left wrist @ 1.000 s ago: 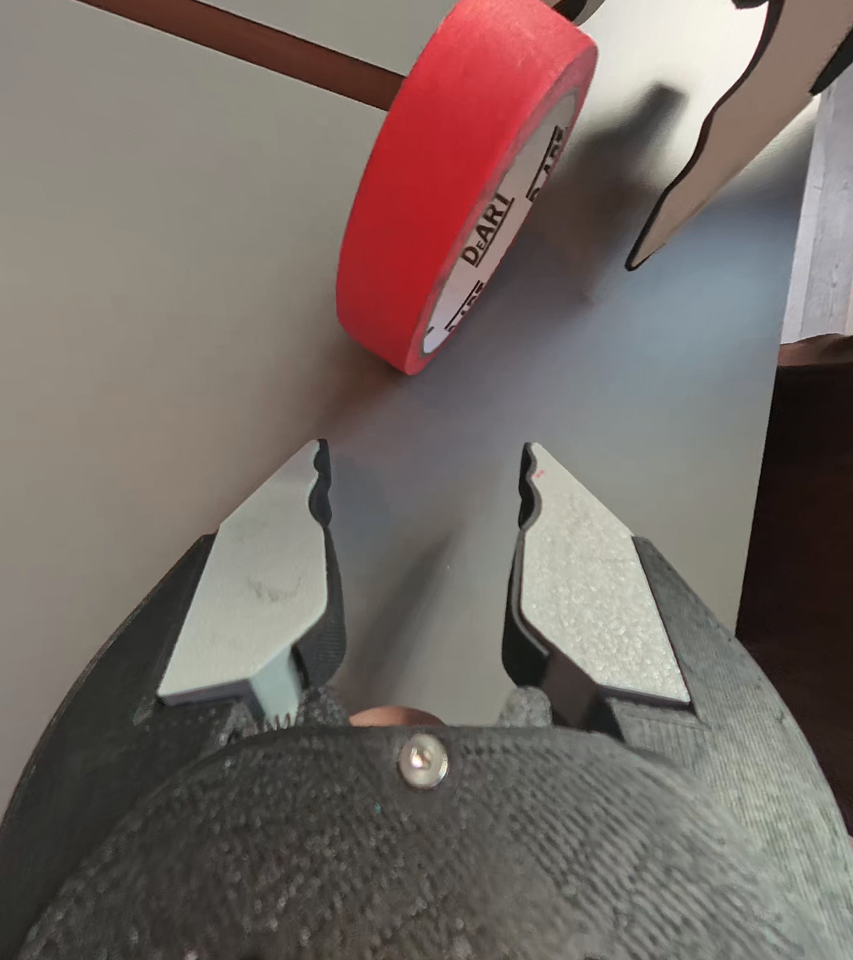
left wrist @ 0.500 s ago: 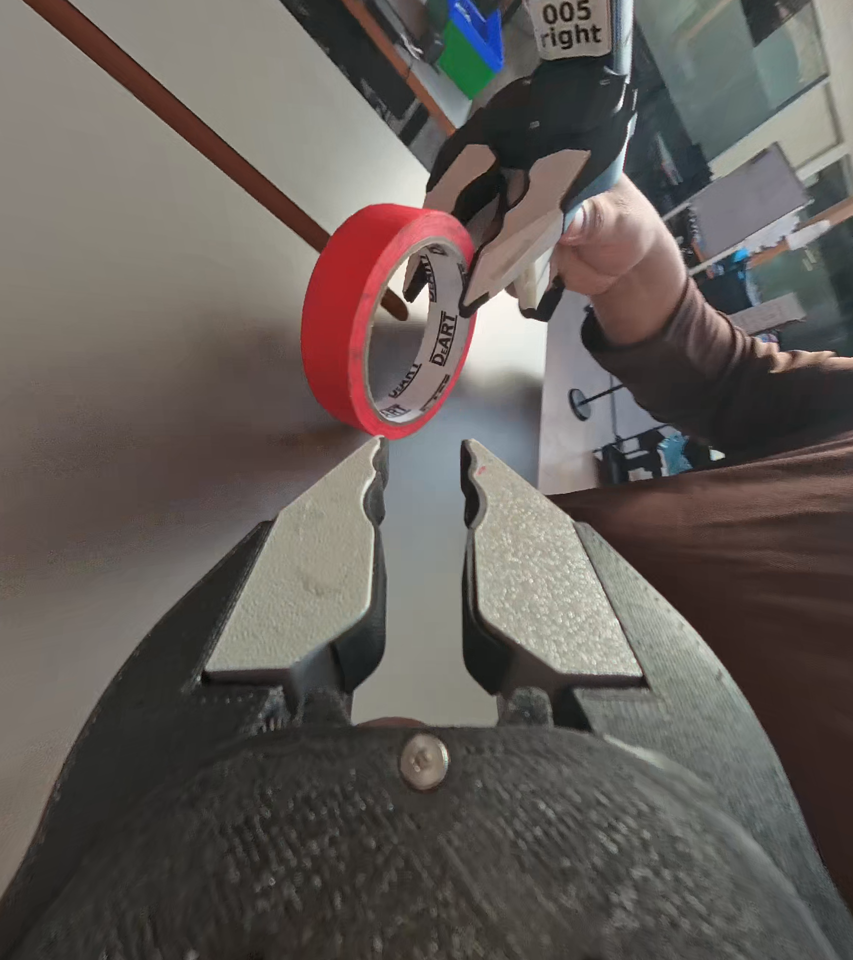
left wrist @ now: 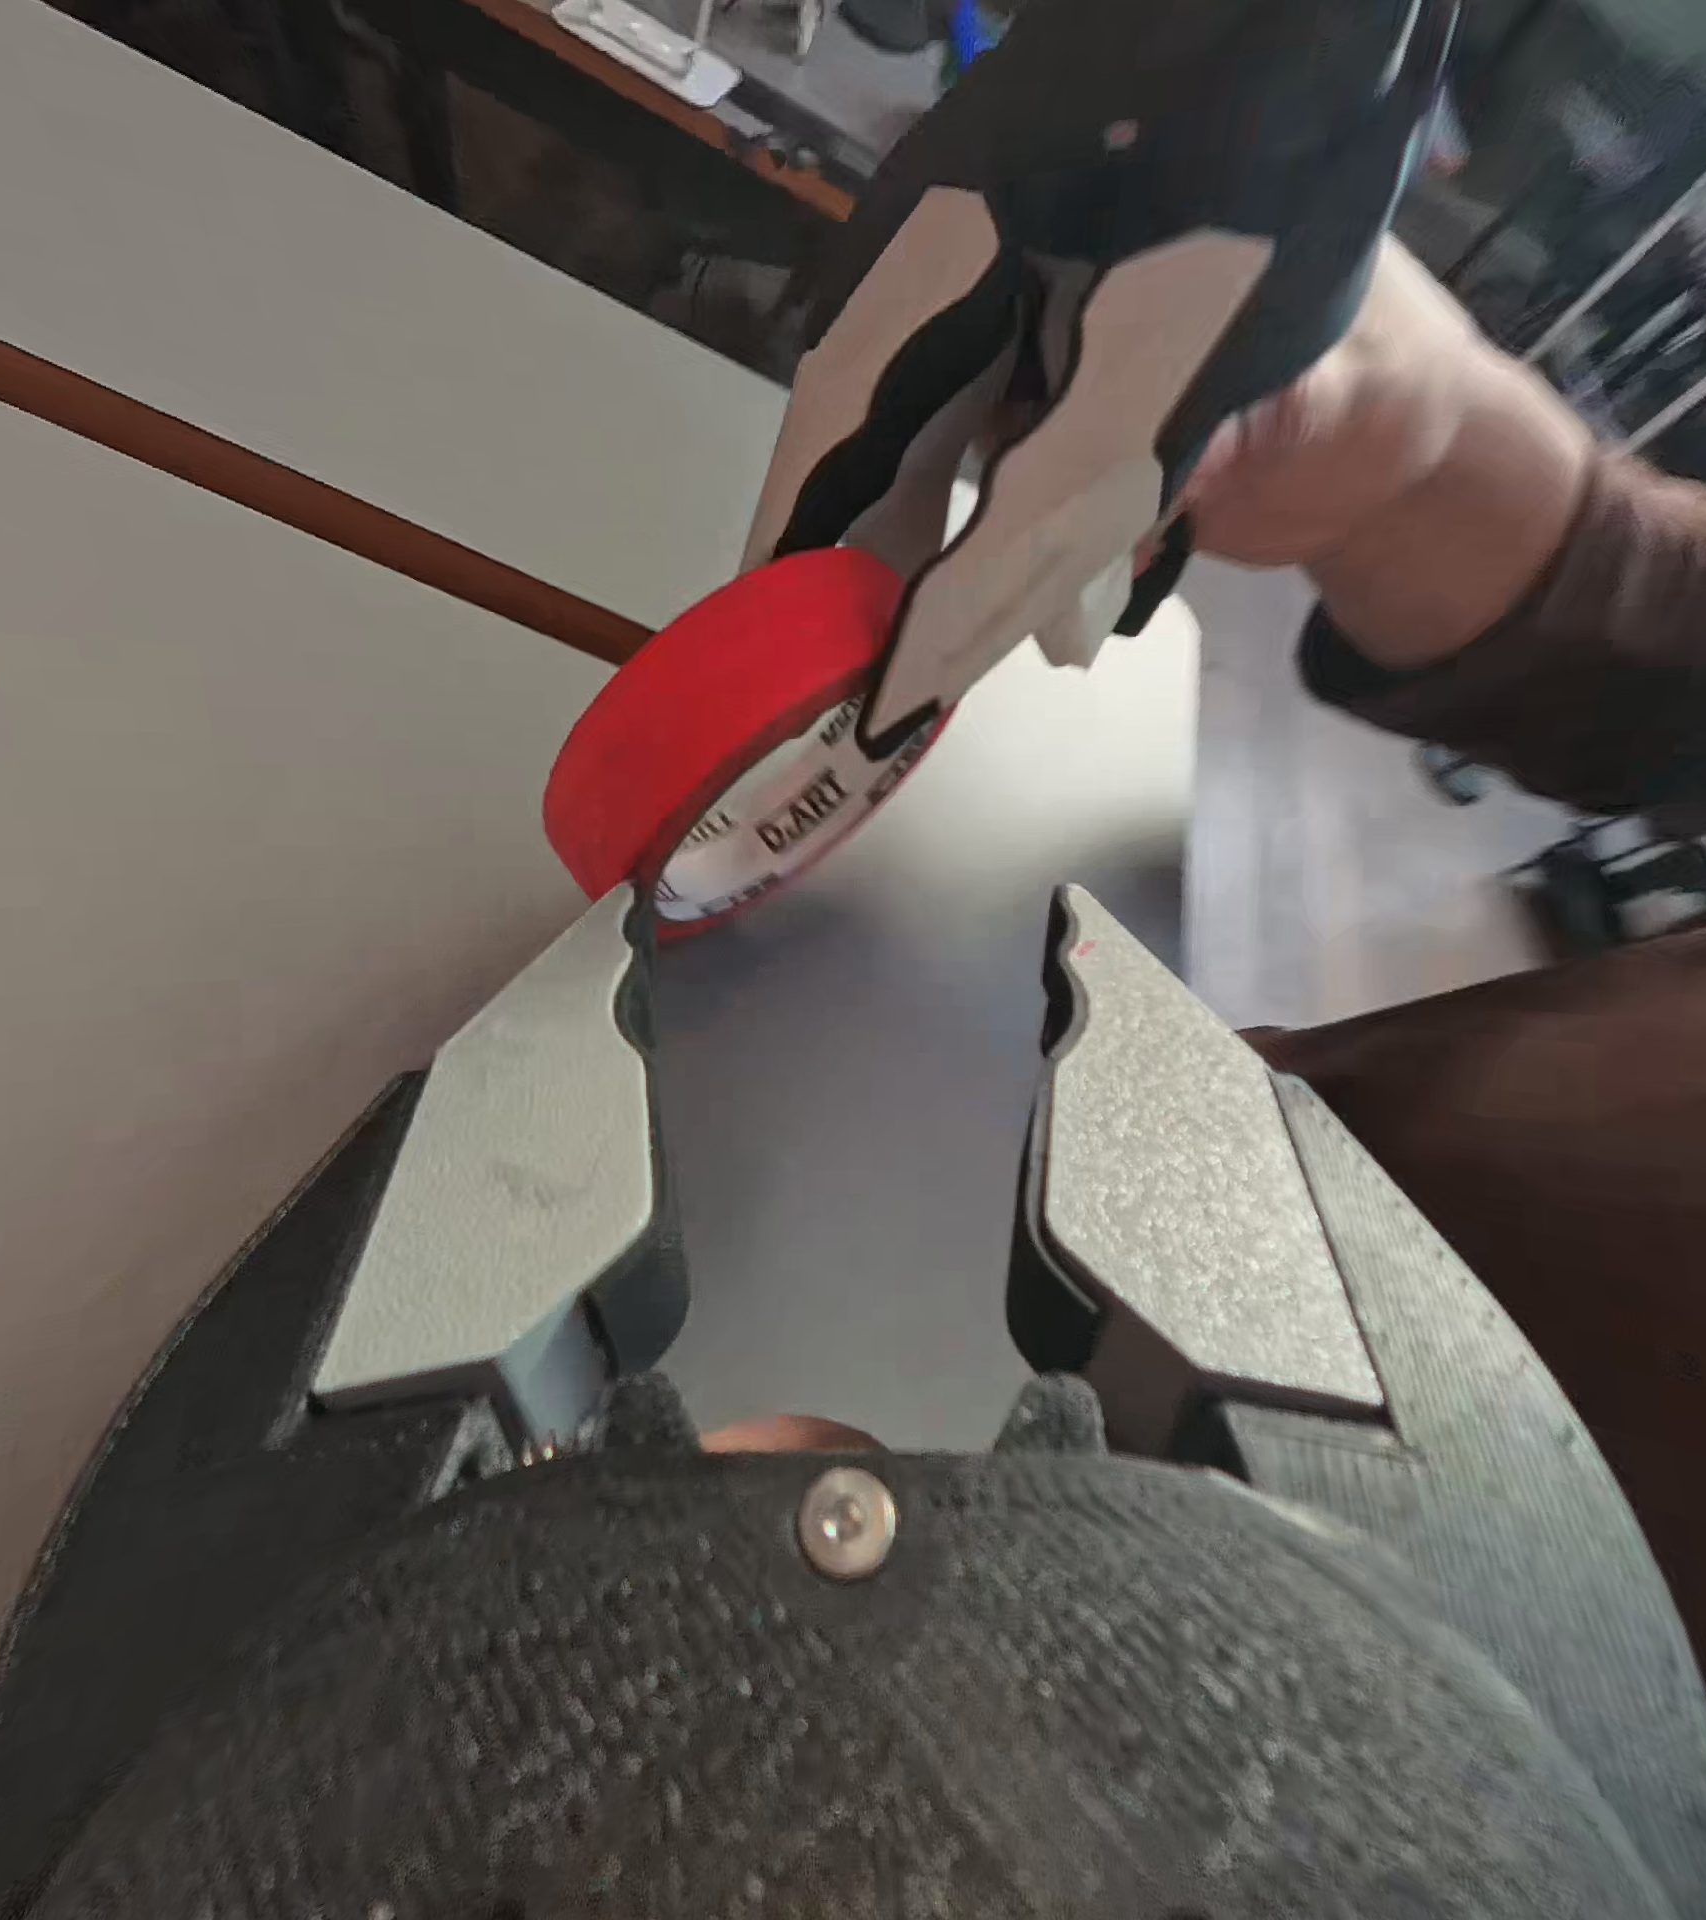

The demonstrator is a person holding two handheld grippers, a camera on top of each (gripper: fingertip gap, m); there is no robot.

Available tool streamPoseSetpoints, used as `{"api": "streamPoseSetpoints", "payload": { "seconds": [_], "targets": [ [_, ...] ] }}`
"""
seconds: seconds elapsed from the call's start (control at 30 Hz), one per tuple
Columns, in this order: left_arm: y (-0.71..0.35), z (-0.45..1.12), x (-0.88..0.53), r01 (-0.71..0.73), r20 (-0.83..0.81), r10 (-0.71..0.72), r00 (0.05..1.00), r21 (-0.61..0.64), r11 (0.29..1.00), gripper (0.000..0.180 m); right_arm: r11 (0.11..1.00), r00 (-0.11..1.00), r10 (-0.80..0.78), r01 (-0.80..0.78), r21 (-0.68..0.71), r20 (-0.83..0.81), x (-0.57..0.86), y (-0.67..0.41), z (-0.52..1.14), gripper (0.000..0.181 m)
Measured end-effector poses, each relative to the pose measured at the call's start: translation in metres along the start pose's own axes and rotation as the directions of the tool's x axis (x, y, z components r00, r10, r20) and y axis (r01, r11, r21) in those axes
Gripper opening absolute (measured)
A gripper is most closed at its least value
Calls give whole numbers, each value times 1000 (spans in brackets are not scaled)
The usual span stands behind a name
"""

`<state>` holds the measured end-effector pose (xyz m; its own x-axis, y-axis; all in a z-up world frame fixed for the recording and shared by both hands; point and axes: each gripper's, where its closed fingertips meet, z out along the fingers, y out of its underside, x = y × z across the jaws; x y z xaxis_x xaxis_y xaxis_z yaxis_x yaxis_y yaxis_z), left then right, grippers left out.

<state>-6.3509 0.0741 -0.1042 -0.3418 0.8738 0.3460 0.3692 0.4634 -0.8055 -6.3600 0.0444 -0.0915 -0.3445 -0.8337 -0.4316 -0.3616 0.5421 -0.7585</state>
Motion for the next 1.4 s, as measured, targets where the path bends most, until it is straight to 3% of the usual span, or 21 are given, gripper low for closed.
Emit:
{"api": "streamPoseSetpoints", "payload": {
  "seconds": [0.07, 0.17, 0.3, 0.37, 0.5, 0.6, 0.67, 0.77, 0.9, 1.0, 1.1, 1.23, 1.4],
  "targets": [
    [-7, -5, 26, 150, -215, -136, 967, 52, 987, 61, 981, 979, -196, 194, -29, -63, -25, 2, 2, 27],
    [6, -4, 23, 254, -217, -238, 947, 48, 966, 76, 938, 927, -340, 321, -129, -161, -40, 29, 11, 25],
    [27, 4, 21, 353, -240, -350, 906, -29, 935, 69, 917, 914, -374, 339, -212, -157, -46, 66, 24, 21],
    [31, 4, 11, 339, -178, -339, 924, -27, 940, 65, 927, 925, -344, 308, -214, -160, -47, 70, 22, 32],
    [42, 3, 0, 297, -90, -303, 949, -72, 952, 66, 944, 910, -320, 282, -173, -262, -31, 59, -12, 32],
    [49, 6, -10, 285, -37, -290, 956, -100, 953, 64, 984, 927, -157, 118, -134, -340, 2, 67, -45, 33],
    [47, 9, -15, 258, -12, -260, 966, -93, 962, 65, 993, 938, -27, -14, -115, -346, 20, 80, -55, 48],
    [49, 15, -22, 205, 38, -202, 979, -120, 971, 65, 993, 943, 29, -64, -95, -332, 31, 92, -53, 51],
    [46, 26, -21, 146, 21, -144, 989, -149, 978, 68, 994, 950, 9, -43, -104, -311, 31, 98, -42, 51],
    [43, 37, -18, 132, -27, -138, 990, -168, 977, 57, 994, 956, -13, -20, -108, -292, 31, 96, -35, 51],
    [39, 45, -18, 116, -45, -125, 991, -172, 978, 46, 989, 937, -54, 3, -146, -346, 44, 95, -33, 51],
    [38, 50, -14, 113, -45, -122, 992, -166, 980, 50, 975, 907, -124, 37, -217, -402, 52, 93, -42, 46],
    [47, 41, -5, 127, -43, -136, 990, -158, 979, 42, 945, 847, -247, 102, -311, -470, 51, 80, -56, 44]
  ]
}}
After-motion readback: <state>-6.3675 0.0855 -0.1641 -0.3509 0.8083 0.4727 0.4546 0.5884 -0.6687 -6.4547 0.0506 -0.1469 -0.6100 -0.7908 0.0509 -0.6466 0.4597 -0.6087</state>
